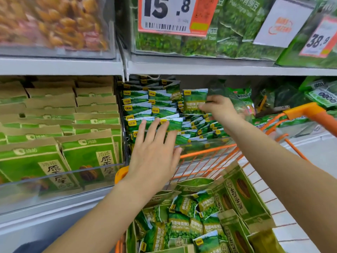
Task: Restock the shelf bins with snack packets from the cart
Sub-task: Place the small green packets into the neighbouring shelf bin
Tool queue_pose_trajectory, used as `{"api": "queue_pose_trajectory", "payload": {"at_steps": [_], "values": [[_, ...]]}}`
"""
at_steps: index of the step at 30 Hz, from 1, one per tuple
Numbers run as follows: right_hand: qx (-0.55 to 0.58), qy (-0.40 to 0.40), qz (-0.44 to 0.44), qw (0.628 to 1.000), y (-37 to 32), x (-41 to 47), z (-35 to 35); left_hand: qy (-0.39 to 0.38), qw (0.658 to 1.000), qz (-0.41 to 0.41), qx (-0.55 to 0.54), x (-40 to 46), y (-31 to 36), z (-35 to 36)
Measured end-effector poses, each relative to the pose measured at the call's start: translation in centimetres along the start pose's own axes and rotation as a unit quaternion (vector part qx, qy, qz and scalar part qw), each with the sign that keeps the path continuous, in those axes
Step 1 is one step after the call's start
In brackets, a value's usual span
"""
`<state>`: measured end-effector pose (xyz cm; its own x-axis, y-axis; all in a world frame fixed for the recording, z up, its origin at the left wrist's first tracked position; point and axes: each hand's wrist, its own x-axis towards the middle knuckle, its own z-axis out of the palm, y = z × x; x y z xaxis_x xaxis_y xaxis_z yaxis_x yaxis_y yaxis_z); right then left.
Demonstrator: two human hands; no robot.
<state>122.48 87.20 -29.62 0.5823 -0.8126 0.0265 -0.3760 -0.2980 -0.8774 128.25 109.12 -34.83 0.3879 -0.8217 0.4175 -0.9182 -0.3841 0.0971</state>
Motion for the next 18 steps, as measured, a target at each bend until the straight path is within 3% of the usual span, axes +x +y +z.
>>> {"api": "queue_pose_trajectory", "payload": {"at_steps": [7, 13, 18], "values": [[-0.093, -0.003, 0.017, 0.996, -0.3, 8.0, 5.3, 0.008, 1.0, -0.01, 0.008, 0.2, 0.3, 0.5], [-0.06, -0.01, -0.003, 0.998, 0.5, 8.0, 7.5, 0.018, 1.0, -0.007, 0.009, 0.2, 0.3, 0.6], [-0.063, 0.06, 0.002, 0.996, 1.2, 7.3, 7.3, 0.023, 1.0, -0.007, 0.01, 0.2, 0.3, 0.6]]}}
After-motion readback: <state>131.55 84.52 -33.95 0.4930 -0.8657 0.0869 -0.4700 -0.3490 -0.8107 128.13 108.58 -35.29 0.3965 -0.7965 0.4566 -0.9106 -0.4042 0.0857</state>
